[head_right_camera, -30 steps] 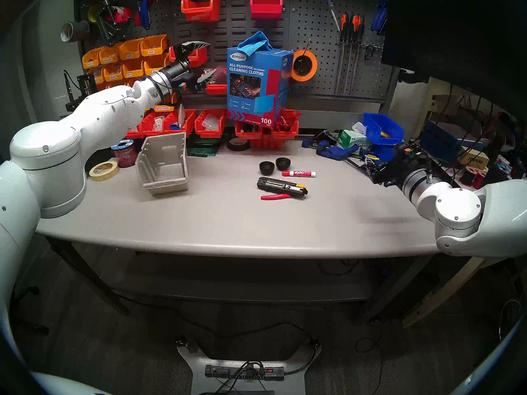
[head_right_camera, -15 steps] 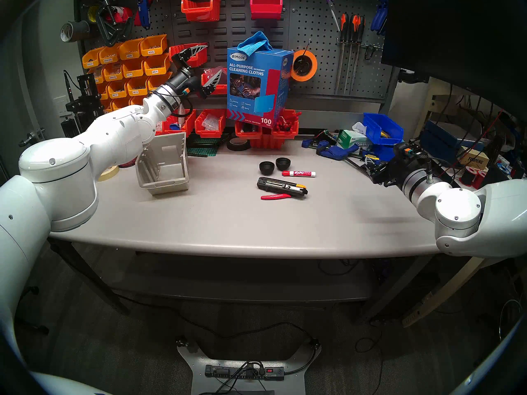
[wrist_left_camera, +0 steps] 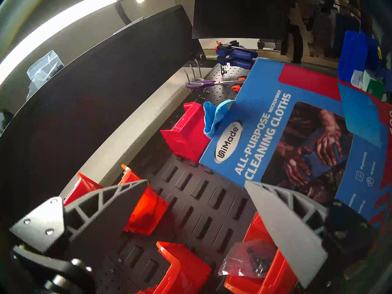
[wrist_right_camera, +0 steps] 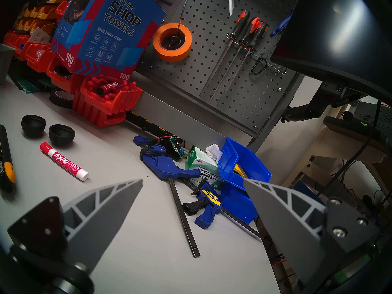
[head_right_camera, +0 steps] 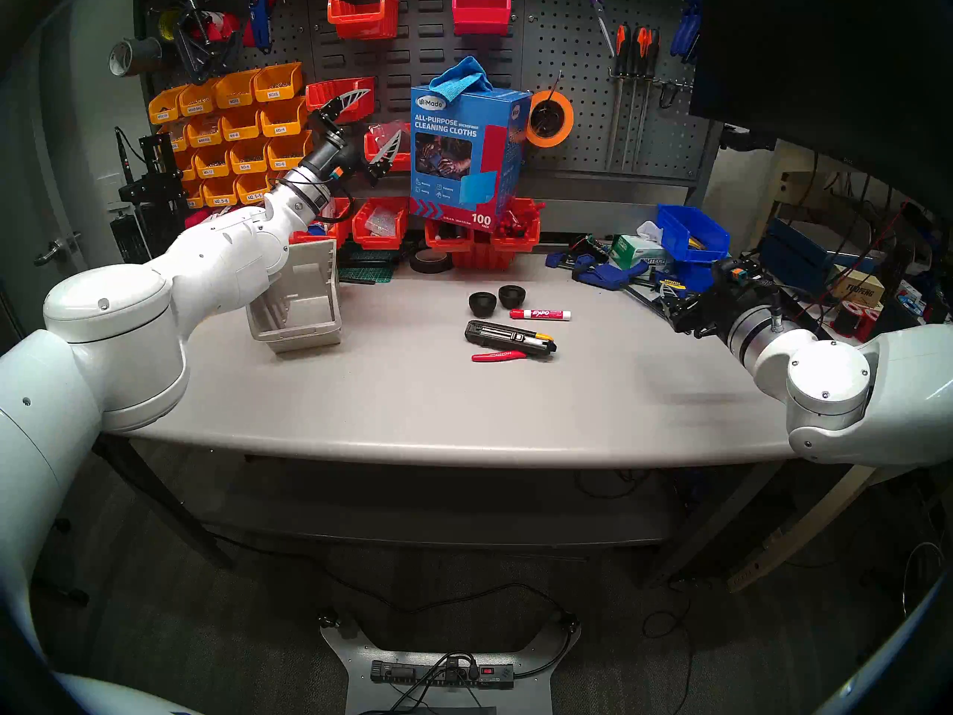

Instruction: Take out tools from the storage box

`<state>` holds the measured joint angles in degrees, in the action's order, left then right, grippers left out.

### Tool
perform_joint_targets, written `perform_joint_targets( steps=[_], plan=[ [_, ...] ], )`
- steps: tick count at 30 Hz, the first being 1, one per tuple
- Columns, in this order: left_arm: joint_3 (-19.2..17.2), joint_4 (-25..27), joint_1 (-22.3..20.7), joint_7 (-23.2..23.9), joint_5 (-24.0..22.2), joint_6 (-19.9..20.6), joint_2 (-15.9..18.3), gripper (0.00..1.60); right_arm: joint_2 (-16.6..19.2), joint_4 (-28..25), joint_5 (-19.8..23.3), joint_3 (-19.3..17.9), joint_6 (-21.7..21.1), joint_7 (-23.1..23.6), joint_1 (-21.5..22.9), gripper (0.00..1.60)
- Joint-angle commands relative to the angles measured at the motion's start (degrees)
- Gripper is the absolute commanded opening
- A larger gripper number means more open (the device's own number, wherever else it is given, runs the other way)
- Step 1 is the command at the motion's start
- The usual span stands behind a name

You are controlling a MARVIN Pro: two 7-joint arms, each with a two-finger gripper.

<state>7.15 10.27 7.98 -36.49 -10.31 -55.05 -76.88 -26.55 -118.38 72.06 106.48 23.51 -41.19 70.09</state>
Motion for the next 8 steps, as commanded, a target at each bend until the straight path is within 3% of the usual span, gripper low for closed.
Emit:
perform_joint_targets(
  steps=[1,8],
  plan=[
    [-0.25,-0.21,-1.26,0.17,-0.13,0.05,-0.13,1.60,0.05,0.15,0.00,-0.47,0.07,-0.19,0.15,1.60],
    [-0.26,-0.35,-1.25,0.22,-0.15,0.05,-0.21,1.60,0.04,0.15,0.00,-0.47,0.08,-0.20,0.14,1.60]
  ],
)
